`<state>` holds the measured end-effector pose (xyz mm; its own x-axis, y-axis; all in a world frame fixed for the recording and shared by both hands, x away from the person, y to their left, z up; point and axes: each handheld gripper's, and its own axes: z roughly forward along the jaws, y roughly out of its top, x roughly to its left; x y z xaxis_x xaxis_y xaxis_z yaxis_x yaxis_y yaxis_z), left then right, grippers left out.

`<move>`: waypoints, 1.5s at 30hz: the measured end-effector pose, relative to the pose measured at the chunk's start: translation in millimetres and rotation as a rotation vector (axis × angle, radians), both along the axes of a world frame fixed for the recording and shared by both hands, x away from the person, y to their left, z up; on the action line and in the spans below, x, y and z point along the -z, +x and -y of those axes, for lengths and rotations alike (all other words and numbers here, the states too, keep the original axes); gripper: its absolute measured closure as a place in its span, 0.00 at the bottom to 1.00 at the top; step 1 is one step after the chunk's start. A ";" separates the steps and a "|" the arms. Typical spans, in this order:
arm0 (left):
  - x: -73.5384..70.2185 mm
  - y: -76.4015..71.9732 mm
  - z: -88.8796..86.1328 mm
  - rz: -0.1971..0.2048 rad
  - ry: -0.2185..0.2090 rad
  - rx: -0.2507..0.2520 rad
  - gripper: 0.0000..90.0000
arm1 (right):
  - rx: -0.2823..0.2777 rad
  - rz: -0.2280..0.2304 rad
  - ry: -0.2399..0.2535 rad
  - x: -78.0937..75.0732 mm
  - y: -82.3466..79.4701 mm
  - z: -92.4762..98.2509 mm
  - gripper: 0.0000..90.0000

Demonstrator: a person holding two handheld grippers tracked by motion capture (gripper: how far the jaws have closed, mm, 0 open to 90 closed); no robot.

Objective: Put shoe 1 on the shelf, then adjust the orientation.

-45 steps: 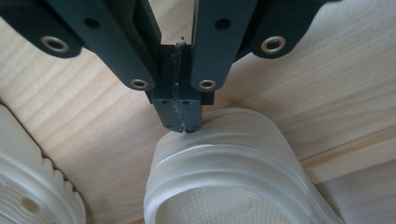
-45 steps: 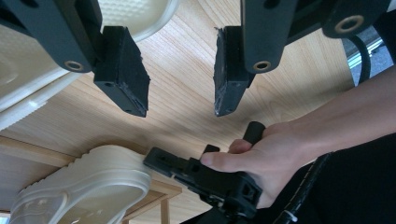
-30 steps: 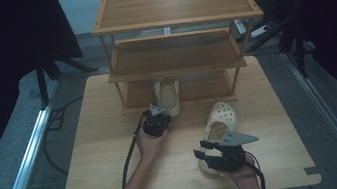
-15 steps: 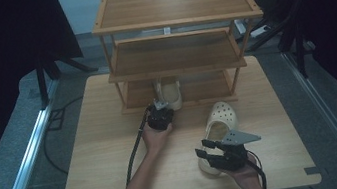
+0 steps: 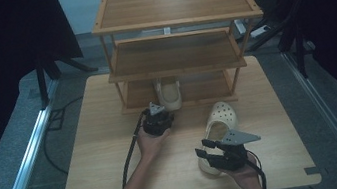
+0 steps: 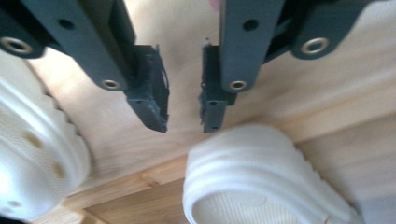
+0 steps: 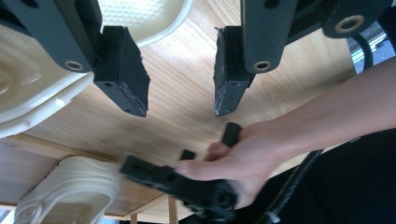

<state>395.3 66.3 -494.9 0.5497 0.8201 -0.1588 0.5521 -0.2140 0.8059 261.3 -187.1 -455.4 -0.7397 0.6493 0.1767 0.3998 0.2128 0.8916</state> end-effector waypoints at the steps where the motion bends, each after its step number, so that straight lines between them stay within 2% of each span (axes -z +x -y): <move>1: -1.5 -6.4 -5.3 -0.007 -0.008 0.010 0.76 | 0.002 0.002 0.001 -0.4 0.1 0.2 0.61; 4: -3.5 -20.3 -18.5 -0.032 -0.019 0.048 0.64 | 0.008 0.003 0.001 -1.2 0.4 0.0 0.61; 5: -4.0 -25.5 -23.8 -0.041 -0.038 0.058 0.61 | 0.009 0.005 -0.001 -1.3 0.5 -0.3 0.62; 7: -5.0 -36.1 -35.5 -0.044 -0.039 0.066 0.54 | 0.013 0.011 -0.014 -2.2 0.9 -2.1 0.64; 10: -6.6 -53.1 -50.9 -0.031 -0.048 0.078 0.48 | 0.011 0.017 -0.036 -2.0 1.5 -5.9 0.70; 14: -9.5 -69.3 -63.7 -0.013 -0.058 0.083 0.44 | 0.015 -0.001 -0.060 2.1 4.2 -10.4 0.79; 15: -9.9 -71.5 -65.3 -0.009 -0.058 0.080 0.44 | 0.012 -0.008 -0.067 3.1 4.8 -11.5 0.83; 17: -12.0 -77.6 -69.5 -0.011 -0.053 0.087 0.44 | -0.011 -0.019 -0.081 4.5 6.1 -13.9 0.89; 19: -13.8 -83.9 -73.1 -0.007 -0.062 0.091 0.44 | -0.012 -0.022 -0.095 5.3 6.9 -16.0 0.94; 22: -17.1 -91.3 -76.4 0.009 -0.042 0.090 0.44 | -0.017 -0.027 -0.119 6.5 9.0 -18.9 0.98; 26: -19.1 -96.8 -81.8 0.009 -0.044 0.096 0.44 | -0.033 -0.035 -0.146 8.0 12.3 -23.7 0.99; 28: -20.1 -97.6 -84.9 0.002 -0.053 0.100 0.46 | -0.026 -0.030 -0.167 8.2 13.4 -26.2 0.99; 31: -23.4 -98.6 -90.2 0.005 -0.063 0.092 0.46 | -0.016 -0.029 -0.174 7.4 15.3 -26.4 1.00; 36: -27.8 -101.6 -100.5 0.018 -0.075 0.066 0.44 | 0.015 -0.038 -0.191 7.9 12.3 -18.2 1.00; 40: -25.3 -100.1 -100.7 0.005 -0.070 0.062 0.44 | 0.032 -0.044 -0.210 9.5 13.8 -18.6 1.00; 45: -21.3 -99.6 -95.0 -0.010 -0.057 0.079 0.44 | 0.022 -0.057 -0.247 14.9 17.3 -28.5 0.99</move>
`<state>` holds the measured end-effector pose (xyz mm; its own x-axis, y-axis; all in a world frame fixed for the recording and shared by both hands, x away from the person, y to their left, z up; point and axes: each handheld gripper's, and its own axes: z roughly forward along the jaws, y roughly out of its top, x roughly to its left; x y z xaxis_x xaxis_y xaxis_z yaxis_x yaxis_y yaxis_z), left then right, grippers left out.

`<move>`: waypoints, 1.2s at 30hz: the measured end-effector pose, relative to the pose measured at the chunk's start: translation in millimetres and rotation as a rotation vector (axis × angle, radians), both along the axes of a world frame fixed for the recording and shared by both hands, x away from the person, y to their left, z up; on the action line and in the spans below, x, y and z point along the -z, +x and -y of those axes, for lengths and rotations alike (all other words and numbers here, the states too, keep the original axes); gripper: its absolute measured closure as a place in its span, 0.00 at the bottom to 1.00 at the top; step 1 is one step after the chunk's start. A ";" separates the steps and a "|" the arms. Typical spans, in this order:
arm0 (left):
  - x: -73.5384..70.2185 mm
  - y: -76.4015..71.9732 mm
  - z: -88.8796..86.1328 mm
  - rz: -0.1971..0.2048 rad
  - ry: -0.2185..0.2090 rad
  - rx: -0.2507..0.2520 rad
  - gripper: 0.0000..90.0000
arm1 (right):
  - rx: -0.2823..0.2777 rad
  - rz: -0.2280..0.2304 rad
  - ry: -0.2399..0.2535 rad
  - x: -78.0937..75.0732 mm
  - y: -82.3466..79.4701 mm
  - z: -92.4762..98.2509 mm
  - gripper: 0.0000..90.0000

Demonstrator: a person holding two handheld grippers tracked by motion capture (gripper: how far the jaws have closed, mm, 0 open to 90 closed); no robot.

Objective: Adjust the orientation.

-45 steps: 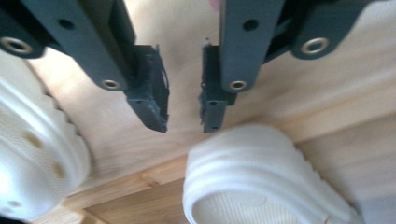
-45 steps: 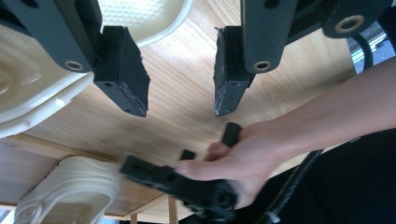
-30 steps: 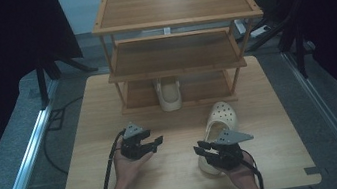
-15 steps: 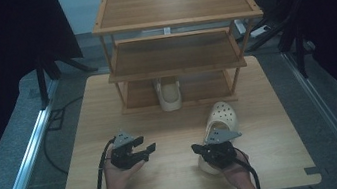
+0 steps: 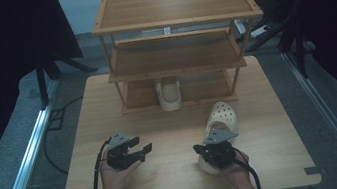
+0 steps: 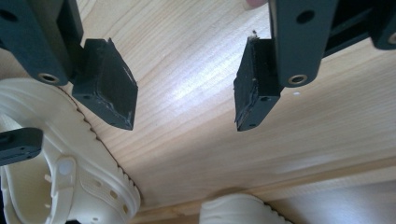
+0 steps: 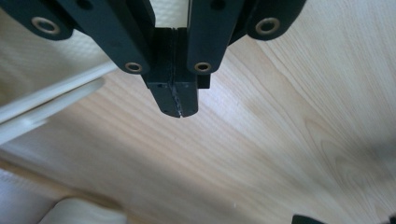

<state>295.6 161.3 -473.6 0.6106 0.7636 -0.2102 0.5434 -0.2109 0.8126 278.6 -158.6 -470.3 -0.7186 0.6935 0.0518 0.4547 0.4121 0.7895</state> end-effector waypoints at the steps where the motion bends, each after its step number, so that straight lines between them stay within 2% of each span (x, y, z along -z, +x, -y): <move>1: 0.6 0.0 1.2 -0.002 0.003 0.003 0.44 | -0.002 -0.003 -0.015 1.6 0.1 -1.8 0.99; 4: 0.6 0.1 0.9 -0.003 0.001 0.005 0.44 | 0.002 -0.014 -0.046 5.7 -0.9 -2.3 0.99; 6: 0.0 0.4 -1.6 -0.002 0.000 0.000 0.44 | 0.003 -0.025 -0.012 6.5 -2.0 3.0 0.99; 8: -1.0 0.9 -5.8 0.000 -0.010 -0.012 0.44 | 0.004 -0.036 0.002 6.6 -3.6 7.5 0.99; 13: -2.2 1.9 -11.9 -0.002 -0.031 -0.024 0.44 | 0.013 -0.053 0.012 5.8 -10.7 20.1 0.99; 18: -2.4 2.5 -13.0 -0.005 -0.034 -0.025 0.44 | 0.032 -0.089 0.050 4.5 -14.8 40.0 0.99; 25: -2.9 3.3 -15.1 -0.009 -0.039 -0.027 0.44 | 0.063 -0.097 0.083 5.5 -25.2 68.0 0.98; 27: -3.2 3.6 -15.5 -0.008 -0.040 -0.028 0.44 | 0.082 -0.104 0.102 6.0 -28.8 82.2 0.98; 30: -2.8 4.2 -15.1 -0.011 -0.046 -0.026 0.44 | 0.100 -0.121 0.155 8.5 -33.5 102.8 0.98; 33: -1.5 5.1 -12.8 -0.014 -0.042 -0.024 0.44 | 0.108 -0.110 0.164 7.9 -33.1 108.3 0.95; 36: -0.1 5.5 -10.5 -0.018 -0.037 -0.017 0.44 | 0.076 -0.085 0.146 5.5 -34.1 102.6 0.93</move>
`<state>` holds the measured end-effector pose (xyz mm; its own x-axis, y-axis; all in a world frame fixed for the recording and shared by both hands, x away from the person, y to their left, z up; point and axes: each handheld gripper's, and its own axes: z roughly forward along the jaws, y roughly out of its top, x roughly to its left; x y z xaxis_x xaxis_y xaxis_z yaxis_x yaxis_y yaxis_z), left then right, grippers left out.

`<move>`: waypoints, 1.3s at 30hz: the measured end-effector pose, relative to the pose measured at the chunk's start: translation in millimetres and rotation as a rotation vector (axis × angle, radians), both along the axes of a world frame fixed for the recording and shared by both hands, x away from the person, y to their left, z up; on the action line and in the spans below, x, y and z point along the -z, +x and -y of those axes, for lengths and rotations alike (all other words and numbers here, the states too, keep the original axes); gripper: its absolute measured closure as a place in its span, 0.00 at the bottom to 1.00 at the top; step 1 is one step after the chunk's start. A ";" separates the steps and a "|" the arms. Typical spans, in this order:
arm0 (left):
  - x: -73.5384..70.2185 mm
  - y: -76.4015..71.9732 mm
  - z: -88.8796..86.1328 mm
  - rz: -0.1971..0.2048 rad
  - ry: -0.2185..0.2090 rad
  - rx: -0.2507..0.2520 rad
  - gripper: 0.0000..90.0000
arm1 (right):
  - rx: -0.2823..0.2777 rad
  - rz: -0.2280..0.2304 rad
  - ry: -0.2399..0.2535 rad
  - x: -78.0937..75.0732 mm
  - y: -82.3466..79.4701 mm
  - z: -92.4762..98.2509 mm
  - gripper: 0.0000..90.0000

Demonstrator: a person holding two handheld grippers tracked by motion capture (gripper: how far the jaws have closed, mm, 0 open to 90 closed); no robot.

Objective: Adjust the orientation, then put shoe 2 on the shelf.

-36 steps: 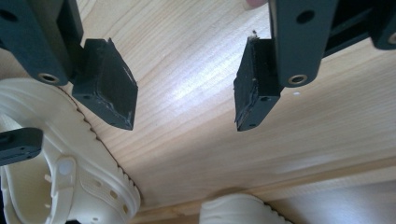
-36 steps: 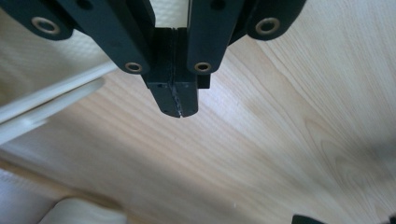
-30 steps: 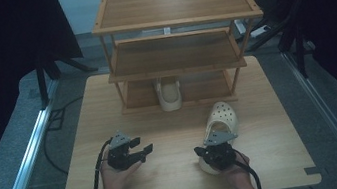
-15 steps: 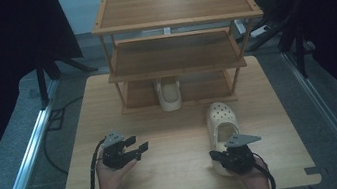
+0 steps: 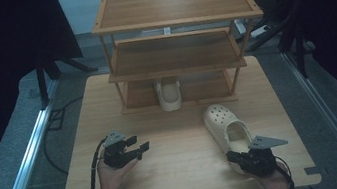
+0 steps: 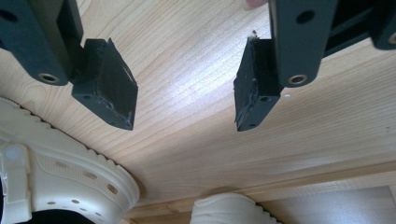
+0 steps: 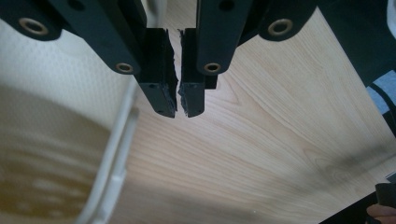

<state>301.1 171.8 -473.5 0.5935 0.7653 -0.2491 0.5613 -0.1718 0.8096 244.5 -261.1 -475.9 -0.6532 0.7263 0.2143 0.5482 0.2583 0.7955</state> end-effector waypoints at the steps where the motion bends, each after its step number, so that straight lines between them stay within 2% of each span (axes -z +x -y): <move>1: 0.0 -0.1 0.2 0.001 -0.001 0.000 0.44 | 0.000 0.012 -0.002 -1.1 -0.4 -1.0 0.93; 4: -1.0 -0.4 -1.1 0.003 -0.003 -0.002 0.44 | 0.000 0.058 0.005 -8.3 -2.2 0.8 0.89; 7: -3.1 -1.3 -3.6 0.007 -0.010 -0.009 0.44 | 0.015 0.121 -0.004 -22.6 -6.1 9.6 0.83; 10: -5.8 -2.0 -4.1 0.014 -0.011 -0.010 0.44 | 0.079 0.179 -0.036 -41.2 -8.4 29.9 0.76; 12: -6.0 -1.7 -2.6 0.014 -0.009 -0.004 0.44 | 0.102 0.177 -0.027 -46.7 -6.7 41.0 0.71; 14: -5.4 -1.2 -0.9 0.010 -0.005 0.000 0.44 | 0.153 0.181 -0.030 -48.4 -4.4 49.4 0.69; 21: -3.4 -1.2 3.2 0.004 0.001 0.007 0.44 | 0.177 0.156 -0.037 -37.7 8.2 56.8 0.66; 25: -4.4 -2.4 4.3 0.006 0.000 0.013 0.44 | 0.187 0.138 -0.047 -33.7 14.7 56.3 0.64; 33: -5.3 -2.8 3.7 0.007 -0.002 0.020 0.44 | 0.220 0.127 -0.086 -36.7 34.7 45.2 0.62; 39: -5.4 -2.4 1.1 0.008 -0.008 0.014 0.44 | 0.244 0.107 -0.121 -28.6 42.5 39.8 0.61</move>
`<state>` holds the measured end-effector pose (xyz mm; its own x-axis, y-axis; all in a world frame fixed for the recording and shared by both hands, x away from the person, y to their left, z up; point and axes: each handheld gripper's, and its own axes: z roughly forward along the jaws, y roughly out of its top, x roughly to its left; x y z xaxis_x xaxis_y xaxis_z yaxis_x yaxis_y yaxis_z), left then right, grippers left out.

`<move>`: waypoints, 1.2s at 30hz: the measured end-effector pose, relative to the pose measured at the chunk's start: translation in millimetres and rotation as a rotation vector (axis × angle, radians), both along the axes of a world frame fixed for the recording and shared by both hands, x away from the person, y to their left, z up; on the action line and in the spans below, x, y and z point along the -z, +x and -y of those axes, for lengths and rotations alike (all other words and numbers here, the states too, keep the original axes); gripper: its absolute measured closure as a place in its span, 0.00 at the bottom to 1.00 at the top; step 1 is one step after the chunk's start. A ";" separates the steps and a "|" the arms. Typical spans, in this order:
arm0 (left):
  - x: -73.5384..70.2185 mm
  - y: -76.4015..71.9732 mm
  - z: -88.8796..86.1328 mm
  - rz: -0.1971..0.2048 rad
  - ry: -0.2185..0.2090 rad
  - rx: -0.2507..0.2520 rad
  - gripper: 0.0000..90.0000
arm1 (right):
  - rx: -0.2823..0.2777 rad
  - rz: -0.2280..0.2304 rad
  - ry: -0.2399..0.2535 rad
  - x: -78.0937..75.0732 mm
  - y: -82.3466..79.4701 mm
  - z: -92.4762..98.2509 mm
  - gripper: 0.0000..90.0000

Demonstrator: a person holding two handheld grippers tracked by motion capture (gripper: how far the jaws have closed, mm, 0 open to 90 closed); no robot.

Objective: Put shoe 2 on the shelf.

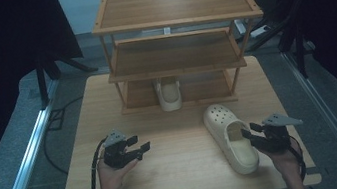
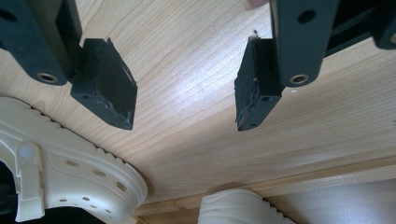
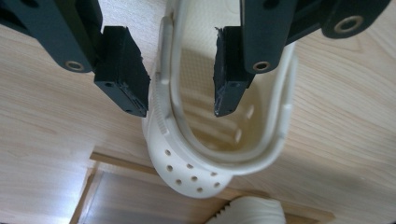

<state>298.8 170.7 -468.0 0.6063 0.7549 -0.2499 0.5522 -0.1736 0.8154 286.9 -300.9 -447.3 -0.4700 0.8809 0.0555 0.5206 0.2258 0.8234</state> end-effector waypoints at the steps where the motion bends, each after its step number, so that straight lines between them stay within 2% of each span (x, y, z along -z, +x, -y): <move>1: 0.1 0.0 0.1 0.000 0.000 0.000 0.44 | 0.004 -0.004 -0.008 1.8 1.3 -0.3 0.61; 6: 0.1 -0.4 1.7 0.001 0.009 0.001 0.44 | 0.003 -0.031 -0.031 11.9 8.3 -4.2 0.62; 8: 0.2 -1.4 4.0 0.018 0.051 -0.010 0.44 | 0.009 -0.041 -0.045 15.8 11.0 -5.6 0.64; 9: 0.3 -1.4 4.6 0.020 0.056 -0.009 0.44 | 0.010 -0.046 -0.047 18.2 12.7 -5.9 0.65; 13: 0.7 -1.5 5.9 0.017 0.056 -0.004 0.44 | 0.021 -0.077 -0.039 24.8 18.0 -5.2 0.73; 15: 0.5 -1.4 5.4 0.016 0.051 -0.005 0.44 | 0.041 -0.078 -0.044 27.6 18.7 -4.6 0.80; 17: 0.1 -1.4 4.4 0.016 0.046 -0.005 0.44 | 0.049 -0.091 -0.018 27.7 19.0 -2.9 0.82; 22: -0.2 -1.6 4.0 0.019 0.047 -0.008 0.44 | 0.081 -0.083 -0.046 26.2 18.0 -7.1 0.84; 28: -0.8 -1.3 2.0 0.020 0.044 -0.014 0.44 | 0.102 -0.065 0.023 23.3 17.3 -3.7 0.85; 36: -3.5 -0.2 -4.5 0.025 0.036 -0.032 0.44 | 0.107 0.000 0.129 6.4 11.8 1.7 0.85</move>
<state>298.5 175.2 -464.5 0.5874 0.7822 -0.2077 0.5376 -0.1853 0.8226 298.7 -302.6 -453.7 -0.3737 0.9115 0.1716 0.5362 0.0613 0.8419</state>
